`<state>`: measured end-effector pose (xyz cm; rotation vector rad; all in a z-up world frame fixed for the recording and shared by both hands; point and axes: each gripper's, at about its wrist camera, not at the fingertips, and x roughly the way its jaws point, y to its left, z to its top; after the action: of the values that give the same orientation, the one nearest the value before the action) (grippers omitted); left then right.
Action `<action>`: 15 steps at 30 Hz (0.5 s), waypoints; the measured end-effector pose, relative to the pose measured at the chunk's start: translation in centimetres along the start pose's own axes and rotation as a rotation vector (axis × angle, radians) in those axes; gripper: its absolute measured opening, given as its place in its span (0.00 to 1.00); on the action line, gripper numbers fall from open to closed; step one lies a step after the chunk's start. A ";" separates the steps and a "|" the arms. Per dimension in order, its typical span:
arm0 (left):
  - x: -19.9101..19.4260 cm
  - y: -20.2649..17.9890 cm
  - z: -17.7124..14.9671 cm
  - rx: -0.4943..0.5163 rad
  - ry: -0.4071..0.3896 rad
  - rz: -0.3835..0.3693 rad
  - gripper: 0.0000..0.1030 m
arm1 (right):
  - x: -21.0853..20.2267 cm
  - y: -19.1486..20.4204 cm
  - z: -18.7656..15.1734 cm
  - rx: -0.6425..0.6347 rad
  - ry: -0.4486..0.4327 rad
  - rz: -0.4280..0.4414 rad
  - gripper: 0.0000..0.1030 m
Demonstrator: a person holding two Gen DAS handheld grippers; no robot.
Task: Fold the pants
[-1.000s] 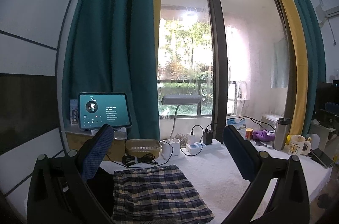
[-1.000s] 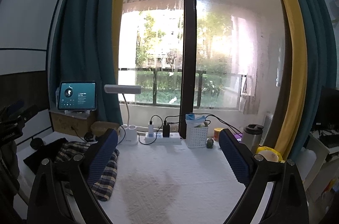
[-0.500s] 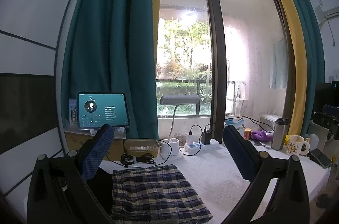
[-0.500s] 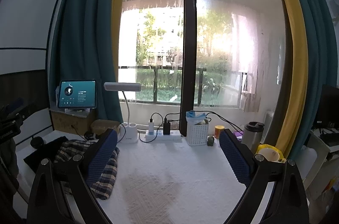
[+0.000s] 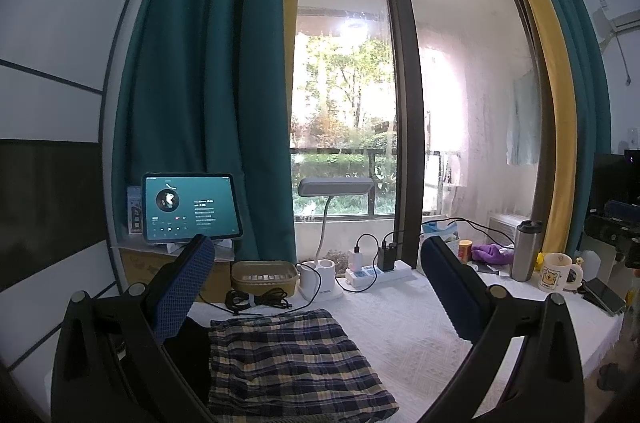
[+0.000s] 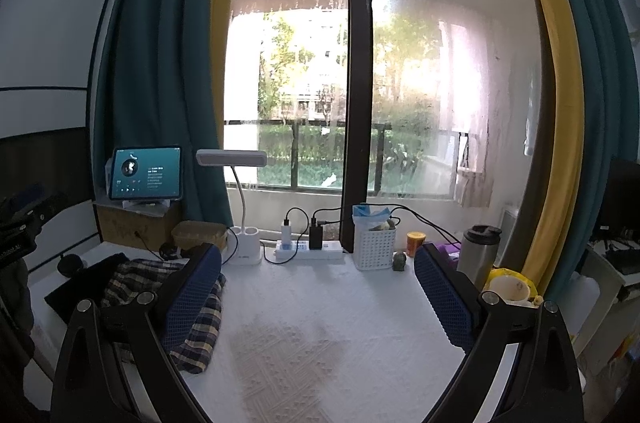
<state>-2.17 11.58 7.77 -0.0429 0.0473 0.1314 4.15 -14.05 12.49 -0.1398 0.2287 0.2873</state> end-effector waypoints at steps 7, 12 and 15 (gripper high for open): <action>0.1 -0.1 0.0 0.001 0.005 -0.004 0.99 | 0.2 0.1 -0.1 0.001 0.006 0.004 0.95; 0.2 -0.3 -0.1 0.001 0.011 -0.009 0.99 | 0.2 0.2 -0.2 0.001 0.007 0.004 0.95; 0.2 -0.3 -0.2 0.002 0.013 -0.011 0.99 | 0.2 0.2 -0.1 0.001 0.007 0.004 0.95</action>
<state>-1.92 11.32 7.61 -0.0421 0.0604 0.1198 4.21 -13.80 12.29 -0.1397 0.2365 0.2905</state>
